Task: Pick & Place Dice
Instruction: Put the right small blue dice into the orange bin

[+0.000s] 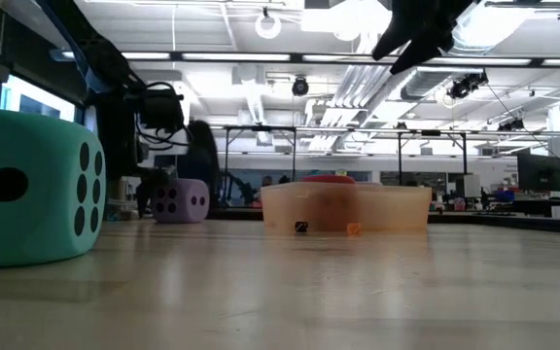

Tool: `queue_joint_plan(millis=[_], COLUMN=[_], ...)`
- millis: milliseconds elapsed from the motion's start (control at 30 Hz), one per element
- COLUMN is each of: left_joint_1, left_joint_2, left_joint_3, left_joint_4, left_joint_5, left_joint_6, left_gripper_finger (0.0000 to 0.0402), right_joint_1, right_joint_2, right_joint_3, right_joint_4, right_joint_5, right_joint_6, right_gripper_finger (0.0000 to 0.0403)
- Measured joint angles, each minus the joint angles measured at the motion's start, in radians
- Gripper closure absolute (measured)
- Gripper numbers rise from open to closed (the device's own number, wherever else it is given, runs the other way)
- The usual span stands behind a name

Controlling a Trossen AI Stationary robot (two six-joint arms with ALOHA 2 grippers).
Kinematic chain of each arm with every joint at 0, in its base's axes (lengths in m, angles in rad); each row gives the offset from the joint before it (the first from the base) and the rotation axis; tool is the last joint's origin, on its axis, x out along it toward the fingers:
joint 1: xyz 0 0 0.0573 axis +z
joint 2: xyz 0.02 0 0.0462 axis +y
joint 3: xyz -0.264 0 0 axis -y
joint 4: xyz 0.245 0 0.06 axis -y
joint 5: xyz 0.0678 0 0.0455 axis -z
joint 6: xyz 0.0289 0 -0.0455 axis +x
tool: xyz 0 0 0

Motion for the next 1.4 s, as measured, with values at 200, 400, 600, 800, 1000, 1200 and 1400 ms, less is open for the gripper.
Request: queue_joint_plan(millis=[200, 400, 600, 800, 1000, 1200, 1400], left_joint_1=[0.019, 0.027, 0.027, 0.016, -0.018, -0.052, -0.079], left_joint_2=[0.002, 0.024, 0.034, 0.037, 0.041, 0.041, 0.041], left_joint_3=[-0.001, -0.001, -0.002, -0.003, -0.005, -0.005, -0.005], left_joint_4=[0.002, 0.006, 0.016, 0.096, 0.118, 0.123, 0.154], left_joint_5=[0.000, 0.046, 0.049, 0.103, 0.140, 0.149, 0.191], left_joint_6=[0.026, -0.011, -0.021, 0.112, 0.195, 0.195, 0.280], left_gripper_finger=[0.0096, 0.0096, 0.0096, 0.0096, 0.0096, 0.0096, 0.0096], right_joint_1=[-0.009, -0.009, -0.009, -0.009, -0.009, -0.009, -0.009], right_joint_2=[0.000, 0.000, 0.000, 0.000, 0.000, 0.000, 0.000], right_joint_3=[0.000, 0.000, 0.000, 0.000, 0.000, 0.000, 0.000], right_joint_4=[0.000, -0.001, -0.002, -0.002, -0.002, 0.001, 0.002], right_joint_5=[-0.001, -0.001, -0.002, -0.027, -0.027, -0.027, -0.027], right_joint_6=[0.000, -0.003, 0.003, 0.004, 0.003, 0.001, 0.001], right_gripper_finger=[0.0003, 0.0003, 0.0003, 0.0003, 0.0003, 0.0003, 0.0003])
